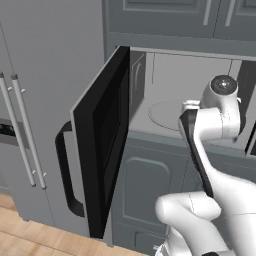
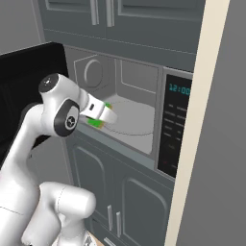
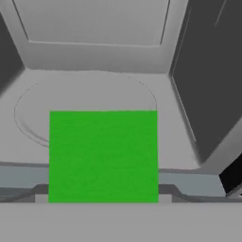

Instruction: Place the sponge inside the microwave to prepare for sanitizing.

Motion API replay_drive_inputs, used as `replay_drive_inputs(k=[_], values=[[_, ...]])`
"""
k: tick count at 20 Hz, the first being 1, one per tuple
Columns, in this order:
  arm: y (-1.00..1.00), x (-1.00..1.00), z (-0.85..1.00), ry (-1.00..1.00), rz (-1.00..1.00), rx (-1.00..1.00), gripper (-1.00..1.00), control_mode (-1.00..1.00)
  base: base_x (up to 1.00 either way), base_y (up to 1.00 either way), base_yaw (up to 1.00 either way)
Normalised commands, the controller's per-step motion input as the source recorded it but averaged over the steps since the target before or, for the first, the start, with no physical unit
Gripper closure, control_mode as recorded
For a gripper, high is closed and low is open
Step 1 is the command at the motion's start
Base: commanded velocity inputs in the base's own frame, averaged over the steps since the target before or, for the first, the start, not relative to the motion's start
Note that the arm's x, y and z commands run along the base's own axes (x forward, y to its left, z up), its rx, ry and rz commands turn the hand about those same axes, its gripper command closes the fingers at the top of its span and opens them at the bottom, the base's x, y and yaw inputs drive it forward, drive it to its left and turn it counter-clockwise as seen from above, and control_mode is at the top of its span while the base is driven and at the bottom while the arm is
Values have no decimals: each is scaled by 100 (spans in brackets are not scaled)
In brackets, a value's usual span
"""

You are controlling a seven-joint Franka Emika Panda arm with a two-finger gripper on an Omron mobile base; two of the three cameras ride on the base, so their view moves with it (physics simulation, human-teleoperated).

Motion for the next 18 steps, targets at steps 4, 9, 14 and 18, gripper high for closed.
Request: replay_drive_inputs(k=[4, 9, 14, 18], values=[[-15, 48, -24, 4, 0, 0, 100, -100, 0, 0, 0], [-13, 46, -34, 3, 0, 0, 100, -100, 0, 0, 0], [-8, 50, -30, 1, 0, 0, 100, -100, 0, 0, 0], [-11, 54, -37, 5, 0, 0, 100, -100, 0, 0, 0]])
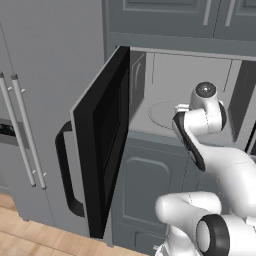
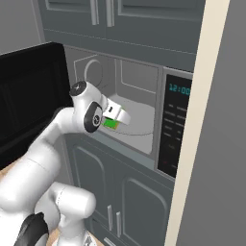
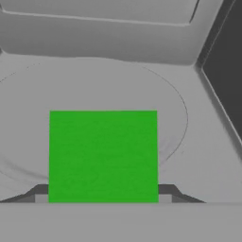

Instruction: Place the sponge inside the microwave to prepare for sanitizing.

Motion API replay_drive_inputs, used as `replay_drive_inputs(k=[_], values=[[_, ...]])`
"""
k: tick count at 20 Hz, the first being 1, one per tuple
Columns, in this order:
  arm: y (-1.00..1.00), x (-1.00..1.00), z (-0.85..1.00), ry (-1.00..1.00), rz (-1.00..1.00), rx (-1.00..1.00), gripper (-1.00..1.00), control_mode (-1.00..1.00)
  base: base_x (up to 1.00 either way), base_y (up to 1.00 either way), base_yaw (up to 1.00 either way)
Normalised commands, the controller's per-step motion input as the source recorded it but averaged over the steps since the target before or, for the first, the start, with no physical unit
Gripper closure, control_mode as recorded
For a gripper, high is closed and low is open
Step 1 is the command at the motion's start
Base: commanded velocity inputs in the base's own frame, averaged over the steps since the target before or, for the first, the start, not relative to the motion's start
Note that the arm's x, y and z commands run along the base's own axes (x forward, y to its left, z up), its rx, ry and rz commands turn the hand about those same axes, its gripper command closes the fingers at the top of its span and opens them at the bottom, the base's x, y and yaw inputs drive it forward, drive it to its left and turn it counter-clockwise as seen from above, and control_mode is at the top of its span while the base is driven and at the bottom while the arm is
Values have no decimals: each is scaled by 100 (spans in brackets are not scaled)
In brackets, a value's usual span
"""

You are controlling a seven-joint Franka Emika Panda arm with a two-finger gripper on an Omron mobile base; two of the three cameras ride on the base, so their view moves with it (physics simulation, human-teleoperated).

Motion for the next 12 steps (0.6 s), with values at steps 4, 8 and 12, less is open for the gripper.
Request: replay_drive_inputs(k=[4, 8, 12], values=[[-21, 58, -28, 7, 0, 0, 100, -100, 0, 0, 0], [-15, 52, -4, 6, 0, 0, 100, -100, 0, 0, 0], [-10, 41, -1, 5, 0, 0, 100, -100, 0, 0, 0]])
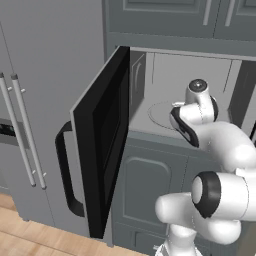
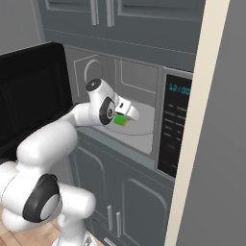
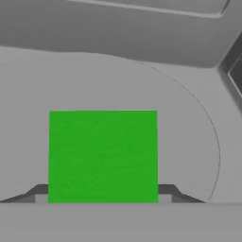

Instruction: Place the sponge inside the microwave to prepare for sanitizing.

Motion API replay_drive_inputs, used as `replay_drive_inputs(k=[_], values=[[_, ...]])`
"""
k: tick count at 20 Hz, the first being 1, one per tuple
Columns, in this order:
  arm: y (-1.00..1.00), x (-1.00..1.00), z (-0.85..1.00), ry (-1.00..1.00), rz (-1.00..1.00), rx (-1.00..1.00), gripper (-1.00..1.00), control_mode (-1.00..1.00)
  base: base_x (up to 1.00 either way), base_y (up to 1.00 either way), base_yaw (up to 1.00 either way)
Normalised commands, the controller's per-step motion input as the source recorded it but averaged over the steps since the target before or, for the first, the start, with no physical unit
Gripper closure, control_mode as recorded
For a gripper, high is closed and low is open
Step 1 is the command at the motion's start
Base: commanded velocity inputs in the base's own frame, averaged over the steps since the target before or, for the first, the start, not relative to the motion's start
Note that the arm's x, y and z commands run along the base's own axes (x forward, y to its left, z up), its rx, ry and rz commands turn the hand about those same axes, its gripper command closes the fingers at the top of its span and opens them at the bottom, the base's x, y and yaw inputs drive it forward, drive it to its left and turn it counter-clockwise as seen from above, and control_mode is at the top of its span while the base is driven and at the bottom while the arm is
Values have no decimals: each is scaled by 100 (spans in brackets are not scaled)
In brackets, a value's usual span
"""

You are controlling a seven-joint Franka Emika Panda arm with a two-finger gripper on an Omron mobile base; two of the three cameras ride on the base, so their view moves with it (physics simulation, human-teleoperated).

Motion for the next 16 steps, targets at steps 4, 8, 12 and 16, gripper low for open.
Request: replay_drive_inputs(k=[4, 8, 12, 16], values=[[0, 4, -19, 0, 0, 3, 100, -100, 0, 0, 0], [0, 4, -16, 0, 0, 3, 100, -100, 0, 0, 0], [0, 2, -11, 0, 0, 4, 100, -100, 0, 0, 0], [0, 2, -7, 0, 0, 2, -100, -100, 0, 0, 0]])
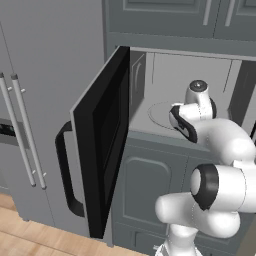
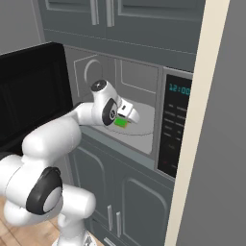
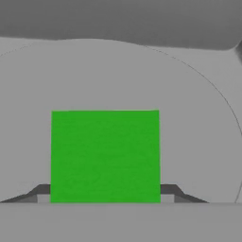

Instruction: Place the sponge inside the microwave to prepare for sanitizing.

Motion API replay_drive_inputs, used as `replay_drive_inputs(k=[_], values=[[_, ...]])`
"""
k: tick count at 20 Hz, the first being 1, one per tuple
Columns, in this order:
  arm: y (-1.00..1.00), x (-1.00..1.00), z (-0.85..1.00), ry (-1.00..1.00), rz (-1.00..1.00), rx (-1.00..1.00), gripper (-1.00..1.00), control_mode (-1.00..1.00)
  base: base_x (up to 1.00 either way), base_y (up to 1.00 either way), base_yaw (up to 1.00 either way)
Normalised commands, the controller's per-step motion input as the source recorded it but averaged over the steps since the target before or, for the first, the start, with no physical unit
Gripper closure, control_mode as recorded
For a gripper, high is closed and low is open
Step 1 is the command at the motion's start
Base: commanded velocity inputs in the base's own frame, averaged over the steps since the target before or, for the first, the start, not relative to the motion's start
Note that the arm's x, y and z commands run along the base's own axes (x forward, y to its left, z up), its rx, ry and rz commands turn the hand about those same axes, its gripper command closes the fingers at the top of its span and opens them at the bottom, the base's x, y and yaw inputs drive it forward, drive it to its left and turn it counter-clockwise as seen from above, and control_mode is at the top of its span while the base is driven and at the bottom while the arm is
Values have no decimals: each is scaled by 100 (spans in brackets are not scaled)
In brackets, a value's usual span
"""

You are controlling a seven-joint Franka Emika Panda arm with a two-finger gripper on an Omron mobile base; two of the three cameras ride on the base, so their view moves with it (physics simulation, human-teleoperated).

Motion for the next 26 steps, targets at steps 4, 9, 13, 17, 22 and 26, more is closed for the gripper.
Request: replay_drive_inputs(k=[4, 9, 13, 17, 22, 26], values=[[0, 1, -2, 0, 0, 0, -100, -100, 0, 0, 0], [0, 0, 0, 0, 0, 0, -100, -100, 0, 0, 0], [0, 0, 0, 0, 0, 0, -100, -100, 0, 0, 0], [0, 0, 0, 0, 0, 0, -100, -100, 0, 0, 0], [5, -33, 13, -5, 0, -3, -100, -100, 0, 0, 0], [16, -70, 33, -19, 1, -2, -100, -100, 0, 0, 0]])
